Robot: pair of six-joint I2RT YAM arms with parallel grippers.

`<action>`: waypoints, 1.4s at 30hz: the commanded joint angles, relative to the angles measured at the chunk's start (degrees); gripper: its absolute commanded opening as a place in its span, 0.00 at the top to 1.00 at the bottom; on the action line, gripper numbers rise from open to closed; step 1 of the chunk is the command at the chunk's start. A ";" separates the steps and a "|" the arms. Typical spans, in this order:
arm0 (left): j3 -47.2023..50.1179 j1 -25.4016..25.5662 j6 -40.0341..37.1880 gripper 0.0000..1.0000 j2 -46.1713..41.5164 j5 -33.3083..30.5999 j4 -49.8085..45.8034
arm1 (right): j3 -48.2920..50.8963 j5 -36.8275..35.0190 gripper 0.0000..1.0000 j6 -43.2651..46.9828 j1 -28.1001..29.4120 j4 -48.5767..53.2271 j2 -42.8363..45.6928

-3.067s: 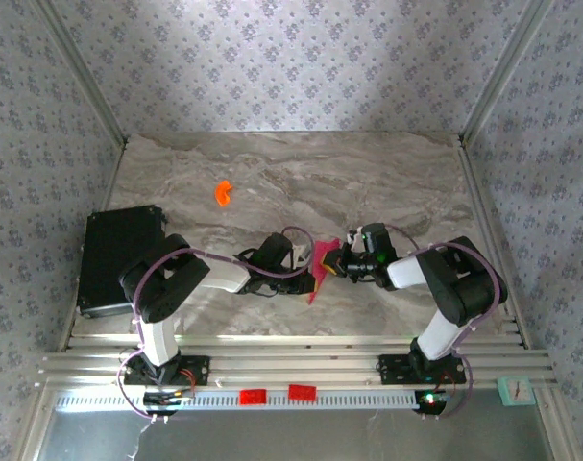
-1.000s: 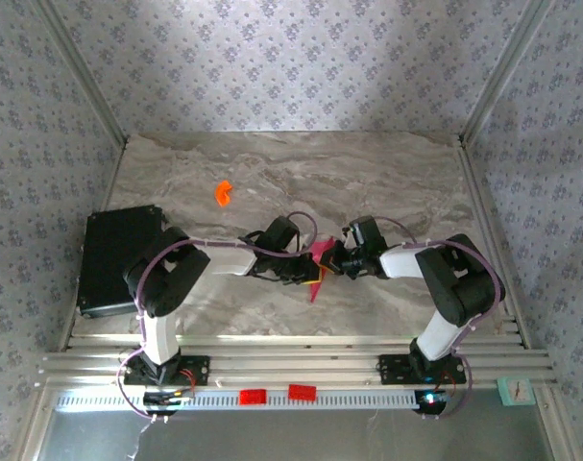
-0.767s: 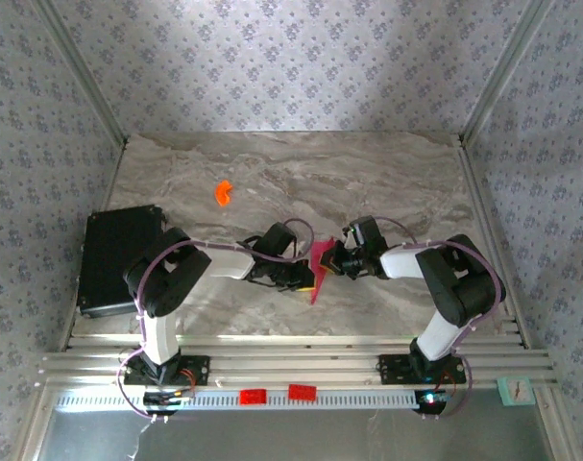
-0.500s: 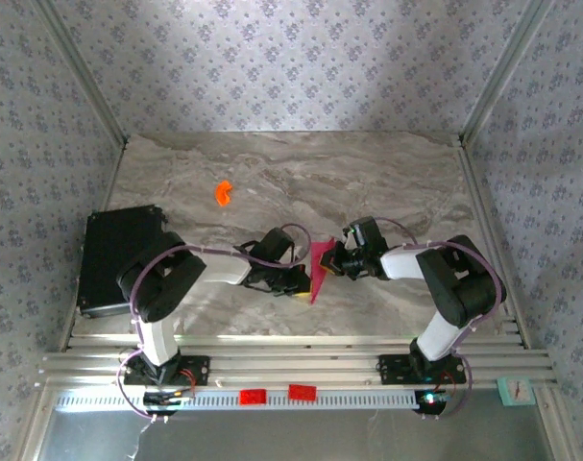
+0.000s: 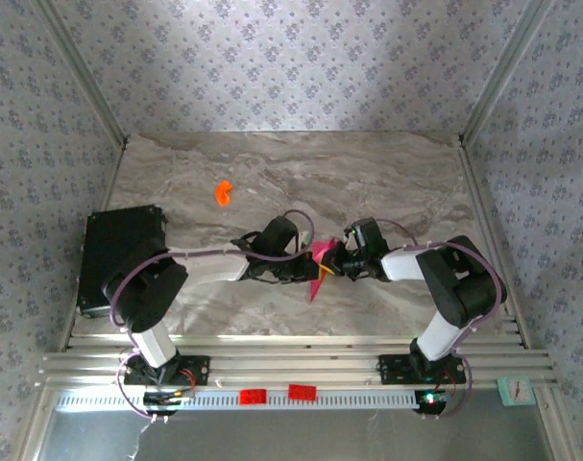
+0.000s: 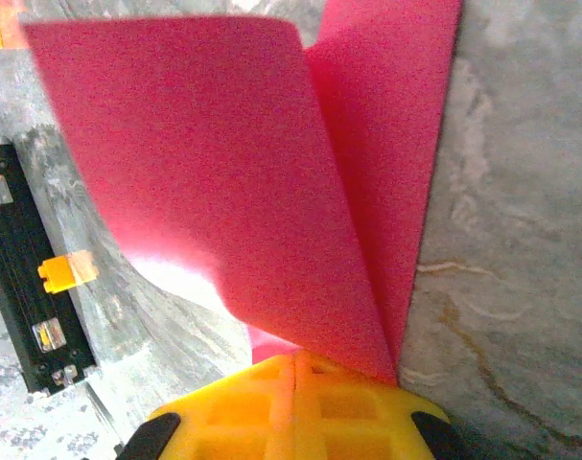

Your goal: Fold a paper plane with a square sheet of paper (pick it up from the middle)

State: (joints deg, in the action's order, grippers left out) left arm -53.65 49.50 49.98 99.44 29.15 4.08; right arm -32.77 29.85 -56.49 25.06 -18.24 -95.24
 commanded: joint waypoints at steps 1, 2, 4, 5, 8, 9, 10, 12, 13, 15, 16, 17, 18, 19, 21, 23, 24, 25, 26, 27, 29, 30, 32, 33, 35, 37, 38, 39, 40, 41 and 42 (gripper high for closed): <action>-2.99 -0.67 -1.36 0.96 3.18 1.82 -0.67 | 3.79 -5.15 0.99 -4.47 0.38 3.87 -1.11; -3.57 -0.96 -1.44 0.96 4.08 2.48 -0.97 | 4.14 -5.24 0.99 -5.13 0.54 3.21 -0.87; -4.02 -1.47 -1.29 0.96 5.16 2.91 -0.66 | 4.47 -5.32 0.99 -5.73 0.81 2.69 -0.63; -4.26 -1.58 -1.20 0.96 5.61 3.08 -0.82 | 4.50 -5.69 0.99 -5.96 1.08 2.92 -0.40; -5.49 -1.84 -2.10 0.96 6.94 3.62 -2.93 | 4.48 -6.12 0.99 -6.09 1.40 3.56 0.03; -5.74 -1.81 -2.36 0.96 7.44 3.79 -3.47 | 4.45 -6.05 0.99 -6.09 1.40 3.56 0.08; -5.69 -1.79 -2.42 0.96 7.72 3.81 -3.47 | 4.47 -5.94 0.99 -6.09 1.43 3.56 0.06; -5.66 -1.86 -1.96 0.96 8.42 4.48 -2.23 | 4.24 -5.46 0.99 -5.70 1.39 3.78 0.10; -5.68 -1.86 -1.78 0.96 8.69 4.68 -1.77 | 4.13 -5.33 0.99 -5.41 1.31 4.33 0.15; -5.41 -1.78 -1.25 0.96 9.11 4.65 -1.11 | 3.95 -5.32 0.99 -4.64 1.14 5.34 0.35; -5.29 -1.76 -1.06 0.95 9.04 4.45 -0.77 | 4.01 -5.53 0.99 -4.45 1.11 5.71 0.45; -5.32 -1.70 -1.25 0.95 8.94 4.15 -1.09 | 4.03 -5.74 0.99 -4.44 1.05 5.89 0.52; -5.32 -1.73 -1.60 0.95 8.75 3.49 -2.28 | 4.12 -5.76 0.99 -4.42 1.12 5.93 0.61; -5.11 -1.68 -2.07 0.95 8.58 2.57 -3.41 | 4.30 -5.83 0.99 -4.49 1.02 5.83 0.71; -4.32 -1.74 -2.94 0.96 8.46 0.58 -5.63 | 4.39 -6.08 0.99 -4.43 0.94 5.99 0.85; -2.75 -1.66 -3.26 0.96 8.74 0.28 -5.65 | 4.30 -6.07 0.99 -4.46 0.87 5.90 0.94; -1.63 -1.62 -3.01 0.96 8.75 0.59 -4.83 | 4.11 -6.07 0.99 -4.43 0.97 5.70 0.89; -0.65 -1.49 -2.69 0.96 8.75 0.73 -4.29 | 3.98 -6.07 0.98 -4.66 0.95 5.87 0.97; -0.11 -1.37 -2.69 0.96 8.74 0.81 -4.21 | 3.80 -6.29 0.98 -4.89 1.04 6.21 0.95; 0.59 -1.31 -2.67 0.96 8.75 0.76 -4.16 | 3.56 -6.53 0.98 -5.20 1.09 6.82 1.11; 1.36 -1.16 -2.67 0.96 8.50 0.81 -4.09 | 3.31 -6.78 0.98 -5.86 1.15 7.52 1.15; 1.61 -1.15 -2.69 0.96 8.41 0.95 -4.08 | 3.27 -6.77 0.98 -6.16 1.21 7.25 1.11; 1.64 -1.05 -2.97 0.96 8.25 1.08 -4.64 | 3.04 -6.90 0.98 -6.74 1.50 7.06 1.15; 1.70 -1.00 -3.15 0.97 8.02 0.70 -5.14 | 2.94 -7.16 0.98 -7.26 1.71 7.27 1.13; 1.82 -0.81 -3.63 0.97 6.87 -0.70 -5.67 | 2.67 -7.95 0.98 -8.03 2.22 7.48 1.16; 1.37 -0.46 -4.59 0.97 4.91 -2.70 -7.13 | 2.67 -9.13 0.98 -9.21 2.61 7.69 1.28; 1.11 -0.24 -4.94 0.97 3.90 -3.56 -7.59 | 2.63 -9.35 0.98 -9.48 2.63 7.76 1.21; 0.73 0.01 -5.31 0.97 2.69 -4.33 -8.12 | 2.50 -9.45 0.98 -9.65 2.65 8.21 1.19; 0.41 0.10 -5.51 0.97 1.55 -5.05 -8.56 | 2.22 -9.45 0.98 -9.63 2.70 9.09 1.03; 0.11 0.22 -5.61 0.97 0.71 -5.31 -8.62 | 1.89 -9.52 0.99 -9.61 2.69 9.91 0.96; -0.07 0.24 -5.59 0.97 -0.16 -5.28 -8.36 | 1.59 -9.71 0.99 -9.60 2.63 10.88 0.96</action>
State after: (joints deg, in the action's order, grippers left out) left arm -53.28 49.23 46.24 103.20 26.00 -1.08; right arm -31.64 24.62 -64.62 27.33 -17.23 -92.77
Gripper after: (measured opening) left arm 0.054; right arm 0.061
